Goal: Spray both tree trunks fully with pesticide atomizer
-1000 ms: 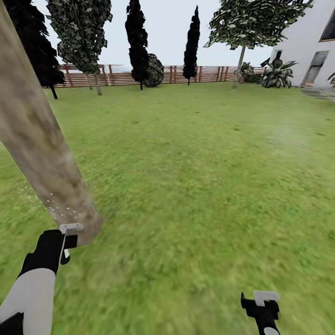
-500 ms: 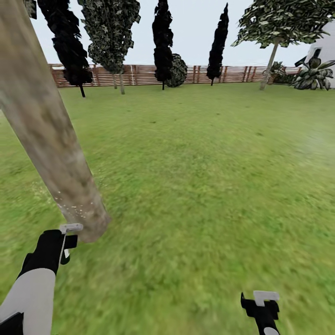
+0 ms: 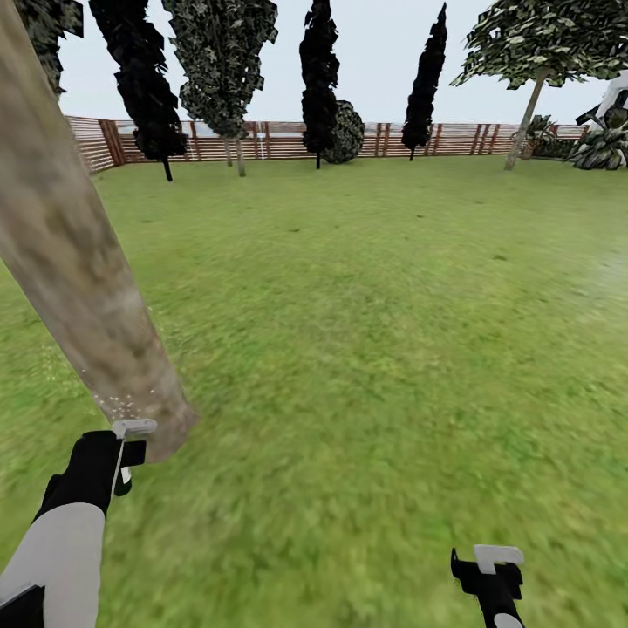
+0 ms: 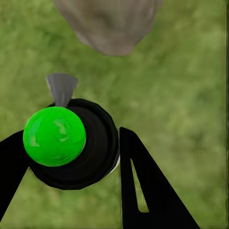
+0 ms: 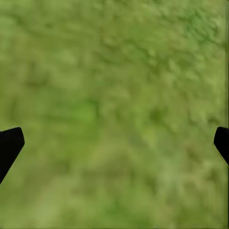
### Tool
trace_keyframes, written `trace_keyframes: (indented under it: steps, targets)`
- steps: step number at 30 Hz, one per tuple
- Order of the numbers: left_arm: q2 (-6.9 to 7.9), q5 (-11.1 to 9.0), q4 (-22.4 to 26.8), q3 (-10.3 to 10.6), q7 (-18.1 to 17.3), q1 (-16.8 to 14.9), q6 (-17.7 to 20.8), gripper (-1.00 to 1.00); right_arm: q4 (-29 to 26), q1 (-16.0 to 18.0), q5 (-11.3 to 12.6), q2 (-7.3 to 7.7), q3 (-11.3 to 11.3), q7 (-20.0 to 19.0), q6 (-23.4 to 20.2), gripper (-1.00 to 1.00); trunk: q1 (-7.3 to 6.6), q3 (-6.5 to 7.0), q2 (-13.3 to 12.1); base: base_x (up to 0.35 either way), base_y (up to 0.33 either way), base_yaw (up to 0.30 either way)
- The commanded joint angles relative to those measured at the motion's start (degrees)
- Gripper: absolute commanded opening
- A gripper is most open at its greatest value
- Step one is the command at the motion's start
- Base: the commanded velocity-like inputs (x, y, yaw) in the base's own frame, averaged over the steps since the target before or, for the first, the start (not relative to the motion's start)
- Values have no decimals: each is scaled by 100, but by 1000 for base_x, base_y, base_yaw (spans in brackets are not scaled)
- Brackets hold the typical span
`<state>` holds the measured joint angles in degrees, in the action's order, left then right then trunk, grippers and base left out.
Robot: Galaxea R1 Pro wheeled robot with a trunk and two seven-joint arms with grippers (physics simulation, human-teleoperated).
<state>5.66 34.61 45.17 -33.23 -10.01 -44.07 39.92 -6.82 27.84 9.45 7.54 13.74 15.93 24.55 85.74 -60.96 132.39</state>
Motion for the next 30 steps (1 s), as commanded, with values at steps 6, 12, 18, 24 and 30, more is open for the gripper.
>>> trace_keyframes:
  steps: [6, 12, 18, 24, 30]
  targets:
    - [-4, 63, 13, -19, -54, -5, 16, -100, 3, 2, 57, 1, 50, 11, 15, 100, 1, -5, 2, 171, -235, 224]
    - [-4, 63, 10, -16, -61, -5, 16, -100, 4, 2, 57, 1, 50, 10, 15, 100, 1, -5, 2, 168, -237, 277]
    - [32, 59, 67, -33, -95, -5, 25, -100, 1, 2, 57, 1, 50, 9, 15, 100, 1, -5, 2, 60, -108, 277]
    - [-4, -99, 275, 10, -196, -89, 76, -100, -2, 2, 57, 1, 50, 8, 15, 100, 1, -5, 2, 1, -2, 276]
    - [-12, -147, 308, 134, -348, -496, 162, -100, 5, 2, 57, 40, 43, 13, 15, 100, 1, -5, 2, 0, 0, 49]
